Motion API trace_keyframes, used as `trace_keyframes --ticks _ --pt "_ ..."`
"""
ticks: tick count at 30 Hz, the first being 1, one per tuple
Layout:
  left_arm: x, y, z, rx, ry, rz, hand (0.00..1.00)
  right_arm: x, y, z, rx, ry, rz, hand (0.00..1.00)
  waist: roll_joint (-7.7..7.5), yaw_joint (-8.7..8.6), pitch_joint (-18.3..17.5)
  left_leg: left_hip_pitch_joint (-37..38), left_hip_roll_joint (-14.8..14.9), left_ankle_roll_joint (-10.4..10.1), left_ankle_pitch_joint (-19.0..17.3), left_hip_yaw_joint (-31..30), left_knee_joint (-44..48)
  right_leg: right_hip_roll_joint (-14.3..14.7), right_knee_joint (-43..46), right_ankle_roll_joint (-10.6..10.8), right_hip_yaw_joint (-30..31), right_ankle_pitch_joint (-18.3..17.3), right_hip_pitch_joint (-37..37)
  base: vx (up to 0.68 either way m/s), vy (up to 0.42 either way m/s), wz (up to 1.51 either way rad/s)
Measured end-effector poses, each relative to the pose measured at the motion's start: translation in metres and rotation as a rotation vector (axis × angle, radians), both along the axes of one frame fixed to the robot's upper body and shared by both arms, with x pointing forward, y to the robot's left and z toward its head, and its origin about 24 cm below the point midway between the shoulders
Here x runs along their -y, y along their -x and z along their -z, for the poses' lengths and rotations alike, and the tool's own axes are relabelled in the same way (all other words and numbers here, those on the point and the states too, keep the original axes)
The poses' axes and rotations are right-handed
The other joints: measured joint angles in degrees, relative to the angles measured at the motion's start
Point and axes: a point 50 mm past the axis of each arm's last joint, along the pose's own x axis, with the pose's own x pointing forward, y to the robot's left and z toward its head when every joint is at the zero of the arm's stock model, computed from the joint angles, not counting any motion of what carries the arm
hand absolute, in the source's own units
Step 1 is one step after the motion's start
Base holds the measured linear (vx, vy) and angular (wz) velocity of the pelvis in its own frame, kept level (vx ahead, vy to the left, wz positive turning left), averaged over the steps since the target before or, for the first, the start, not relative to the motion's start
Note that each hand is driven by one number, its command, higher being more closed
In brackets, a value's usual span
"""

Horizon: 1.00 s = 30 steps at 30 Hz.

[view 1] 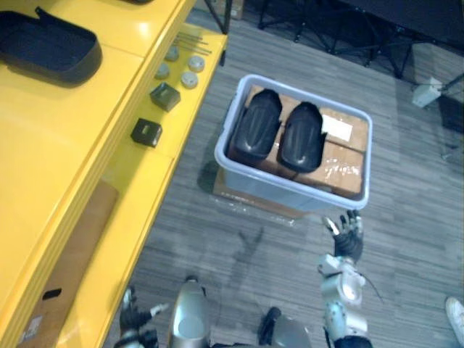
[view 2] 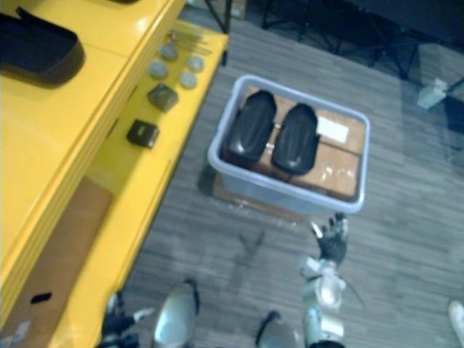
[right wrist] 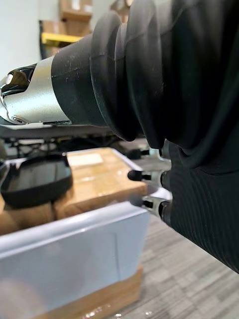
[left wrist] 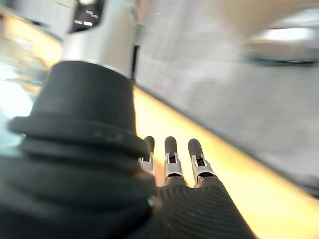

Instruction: Walk over and take plastic housings, then place them on the shelf

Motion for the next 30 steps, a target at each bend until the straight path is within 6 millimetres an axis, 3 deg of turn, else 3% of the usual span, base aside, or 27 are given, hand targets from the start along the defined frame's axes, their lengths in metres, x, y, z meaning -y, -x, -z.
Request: trace_keyframes --ticks 1,3,4,5,6,7,8,9,10,11,13,15,16,19,20,21,23,26,28,30 --pt "0.003 -0.015 -0.005 0.039 0.007 0.003 0.0 0.001 0.001 0.0 0.0 0.001 0.002 0.0 0.96 -0.36 -0.74 1.55 0.49 -0.17 -0.09 0.0 -1.14 1.34 -1.87 -0.22 0.74 -1.91 -1.99 0.15 -0.141 -0.23" --pt "0.007 -0.025 -0.009 0.067 0.016 0.007 0.0 0.006 0.004 0.001 -0.004 0.01 0.015 0.0 1.01 -1.33 -1.98 2.5 0.86 -0.81 -0.46 -0.56 -1.58 1.56 -3.63 -0.09 1.0 -1.8 -4.32 0.13 -0.179 -0.05" --pt "0.011 -0.032 -0.011 0.087 0.032 0.013 0.0 0.012 0.008 0.002 -0.01 0.026 0.034 0.0 2.25 -1.53 -2.54 2.67 1.87 -2.25 -1.35 -1.48 -1.31 1.55 -4.04 0.1 1.5 -1.31 -6.62 0.1 -0.195 0.13" --pt "0.013 -0.035 -0.013 0.096 0.037 0.017 0.0 0.015 0.01 0.003 -0.014 0.028 0.045 0.0 2.01 -1.55 -2.88 3.01 2.43 -2.84 -1.7 -1.9 -1.13 1.43 -4.34 0.26 2.07 -0.88 -7.39 0.12 -0.336 0.33" --pt "0.014 -0.036 -0.013 0.097 0.038 0.02 0.0 0.02 0.016 0.006 -0.029 0.032 0.059 0.0 2.18 -2.0 -3.1 3.49 3.28 -4.36 -2.53 -3.46 -0.92 0.84 -5.41 0.27 3.08 1.16 -8.08 0.09 -0.309 0.68" --pt "0.012 -0.035 -0.011 0.084 0.034 0.019 0.0 0.023 0.022 0.01 -0.045 0.044 0.059 0.0 1.39 -2.76 -3.56 3.41 3.56 -6.37 -3.48 -5.72 -0.01 0.18 -6.53 -0.04 5.33 4.81 -7.79 0.09 -0.332 0.86" --pt "0.011 -0.033 -0.009 0.071 0.032 0.017 0.0 0.024 0.025 0.011 -0.053 0.053 0.058 0.0 0.94 -3.02 -3.86 3.53 3.71 -7.93 -4.29 -6.89 0.39 -0.07 -5.63 2.74 5.92 6.89 -7.7 0.07 -0.297 0.81" --pt "0.016 -0.03 0.001 0.026 0.059 0.005 0.0 0.029 0.024 0.009 -0.055 0.087 0.046 0.0 3.54 -3.36 -3.55 4.12 6.42 -9.22 -4.78 -9.02 0.56 2.35 -1.59 4.29 4.74 4.64 -7.42 0.09 -0.364 0.64" --pt "0.025 -0.016 0.014 -0.043 0.094 -0.004 0.0 0.03 0.023 0.0 -0.024 0.128 0.023 0.0 4.64 -3.72 -4.54 6.37 8.89 -10.77 -2.9 -9.45 -3.36 3.65 4.57 3.6 3.76 -0.92 -8.36 0.13 -0.443 0.54" --pt "0.029 -0.009 0.019 -0.075 0.108 -0.007 0.0 0.029 0.021 -0.007 0.003 0.161 0.013 0.0 3.76 -3.79 -5.04 8.19 8.88 -11.35 -0.53 -9.06 -5.96 2.91 8.94 2.63 3.56 -4.39 -9.92 0.12 -0.371 0.44" --pt "0.035 0.008 0.03 -0.13 0.176 -0.064 0.0 0.027 0.015 -0.027 0.074 0.239 -0.02 0.0 2.43 -3.89 -5.84 9.68 8.9 -11.3 4.55 -8.74 -9.08 2.19 15.47 0.55 3.36 -9.06 -11.94 0.16 -0.435 0.23" --pt "0.036 0.022 0.038 -0.178 0.226 -0.117 0.0 0.026 0.008 -0.04 0.126 0.279 -0.054 0.0 2.42 -3.82 -5.85 9.17 9.49 -11.01 8.92 -8.73 -8.74 2.87 15.87 -0.68 3.23 -9.77 -12.0 0.13 -0.361 0.01" --pt "0.036 0.038 0.046 -0.224 0.262 -0.174 0.0 0.024 0.005 -0.05 0.165 0.304 -0.069 0.0 2.47 -3.69 -5.84 7.3 10.08 -9.9 12.83 -8.89 -5.92 4.1 14.71 -1.83 3.02 -10.05 -11.41 0.08 -0.267 -0.03" --pt "0.033 0.044 0.046 -0.198 0.282 -0.242 0.0 0.025 0.009 -0.053 0.18 0.314 -0.077 0.0 2.93 -3.58 -5.53 2.08 11.69 -7.32 18.99 -9.07 3.2 6.71 10.33 -4.04 1.49 -9.3 -7.44 0.11 -0.321 0.02" --pt "0.033 0.048 0.048 -0.201 0.283 -0.255 0.0 0.025 0.01 -0.055 0.201 0.317 -0.089 0.0 4.25 -3.48 -5.08 -0.39 11.14 -8.49 16.2 -9.02 11.57 8.58 6.41 -5.26 1.31 -8.39 -3.62 0.1 -0.194 -0.13" --pt "0.032 0.05 0.048 -0.204 0.282 -0.258 0.0 0.025 0.011 -0.056 0.211 0.321 -0.088 0.0 4.66 -3.51 -4.81 -1.19 10.06 -8.75 14.12 -8.94 14.07 9.06 5.23 -5.62 1.3 -8.15 -2.23 0.07 -0.086 -0.22" --pt "0.027 0.061 0.052 -0.245 0.269 -0.266 0.0 0.023 0.012 -0.056 0.227 0.312 -0.089 0.0 4.68 -3.31 -4.68 -2.58 4.89 -7.04 8.14 -5.2 13.01 9.47 2.27 -5.94 2.26 -7.78 0.44 0.08 0.006 -0.34" --pt "0.022 0.069 0.054 -0.279 0.256 -0.27 0.0 0.023 0.013 -0.056 0.218 0.324 -0.058 0.0 3.71 -3.39 -4.36 -0.51 2.42 -6.49 8.54 -1.2 4.32 8.49 1.94 -4.46 2.82 -7.17 0.26 0.09 0.036 -0.06" --pt "0.015 0.058 0.052 -0.259 0.246 -0.244 0.0 0.029 0.009 -0.07 0.253 0.368 -0.003 0.0 2.49 -4.32 -3.26 -0.21 0.78 -6.49 8.55 -0.61 -3.11 6.99 1.64 -3.28 1.75 -6.01 -2.23 0.07 0.054 0.28" --pt "0.014 0.043 0.048 -0.215 0.249 -0.217 0.0 0.036 0.006 -0.078 0.274 0.363 0.082 0.0 2.43 -4.29 -0.89 0.31 -0.16 -6.47 8.56 -0.37 -6.11 5.97 1.76 -2.71 1.19 -5.63 -2.89 -0.01 0.115 0.23"
